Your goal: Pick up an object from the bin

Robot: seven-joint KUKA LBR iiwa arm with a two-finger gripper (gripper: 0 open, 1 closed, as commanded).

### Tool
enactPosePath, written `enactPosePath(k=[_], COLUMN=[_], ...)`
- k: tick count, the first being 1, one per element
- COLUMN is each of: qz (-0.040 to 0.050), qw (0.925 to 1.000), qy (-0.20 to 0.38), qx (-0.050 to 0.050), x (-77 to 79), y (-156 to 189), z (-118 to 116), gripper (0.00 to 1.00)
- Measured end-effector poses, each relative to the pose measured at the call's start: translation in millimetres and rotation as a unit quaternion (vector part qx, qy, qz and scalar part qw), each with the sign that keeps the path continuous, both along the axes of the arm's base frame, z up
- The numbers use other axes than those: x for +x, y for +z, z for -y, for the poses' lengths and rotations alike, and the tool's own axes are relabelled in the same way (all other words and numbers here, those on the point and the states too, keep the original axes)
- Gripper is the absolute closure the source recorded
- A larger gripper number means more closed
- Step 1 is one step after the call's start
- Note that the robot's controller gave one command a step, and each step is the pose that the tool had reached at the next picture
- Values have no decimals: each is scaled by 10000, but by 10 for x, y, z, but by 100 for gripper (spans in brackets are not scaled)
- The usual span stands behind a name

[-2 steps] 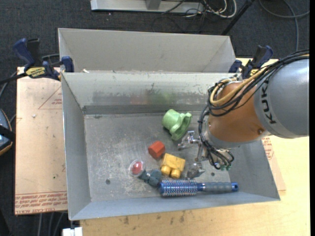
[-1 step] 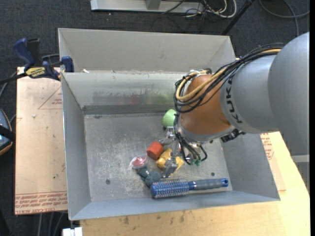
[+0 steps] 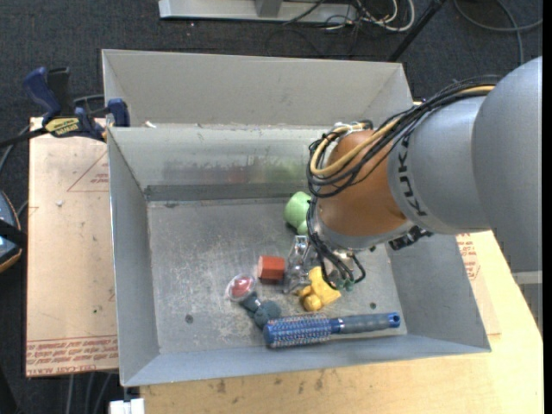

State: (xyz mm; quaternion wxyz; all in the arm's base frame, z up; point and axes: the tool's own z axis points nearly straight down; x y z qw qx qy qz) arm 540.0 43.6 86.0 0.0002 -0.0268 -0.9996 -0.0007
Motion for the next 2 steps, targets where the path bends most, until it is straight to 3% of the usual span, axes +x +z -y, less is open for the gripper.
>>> enactPosePath(k=[1,2], qz=[7,40], qw=[10000,9995], qy=[-1,308], qx=[-1,-3], x=[0,376], y=[-7,-55], z=[1,-494], gripper=[0,0])
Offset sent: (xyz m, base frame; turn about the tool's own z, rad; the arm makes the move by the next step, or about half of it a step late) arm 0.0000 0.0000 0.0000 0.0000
